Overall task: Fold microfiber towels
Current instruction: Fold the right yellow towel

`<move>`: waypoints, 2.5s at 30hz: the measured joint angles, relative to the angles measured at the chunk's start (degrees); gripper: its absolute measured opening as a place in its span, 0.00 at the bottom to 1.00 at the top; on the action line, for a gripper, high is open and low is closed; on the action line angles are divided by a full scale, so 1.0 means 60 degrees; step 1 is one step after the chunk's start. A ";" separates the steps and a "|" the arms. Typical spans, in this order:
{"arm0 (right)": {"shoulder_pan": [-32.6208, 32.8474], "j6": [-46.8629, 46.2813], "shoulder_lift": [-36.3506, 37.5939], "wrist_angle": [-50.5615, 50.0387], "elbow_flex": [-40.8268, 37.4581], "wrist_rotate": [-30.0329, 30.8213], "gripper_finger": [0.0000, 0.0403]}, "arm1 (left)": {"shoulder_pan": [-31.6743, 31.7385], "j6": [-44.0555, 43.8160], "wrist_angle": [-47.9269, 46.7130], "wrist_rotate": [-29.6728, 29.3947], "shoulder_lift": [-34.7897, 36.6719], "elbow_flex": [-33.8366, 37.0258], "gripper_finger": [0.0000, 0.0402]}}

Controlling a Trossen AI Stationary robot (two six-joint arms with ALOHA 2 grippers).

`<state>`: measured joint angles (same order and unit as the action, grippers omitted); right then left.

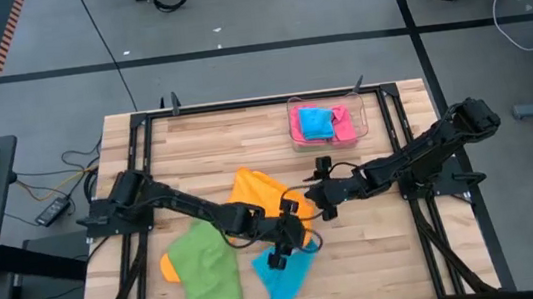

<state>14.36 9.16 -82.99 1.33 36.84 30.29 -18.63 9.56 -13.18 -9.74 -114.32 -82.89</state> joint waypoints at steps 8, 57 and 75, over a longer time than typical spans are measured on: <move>-0.0547 0.1107 0.0001 0.0530 0.0000 0.0876 0.50 | 0.0142 -0.1148 0.0016 0.0597 -0.0004 0.0000 0.46; -0.1443 0.0153 0.0002 0.1393 0.0000 -0.3993 0.50 | -0.1534 -0.1482 -0.0363 -0.0802 -0.0018 -0.0525 0.59; -0.1423 -0.0266 -0.0001 0.1492 0.0000 -0.3993 0.50 | -0.1512 -0.0975 -0.0050 -0.0947 -0.0018 -0.0525 0.61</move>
<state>5.82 7.57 -83.00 10.28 36.84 6.33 -27.70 3.71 -13.47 -15.42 -114.43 -86.04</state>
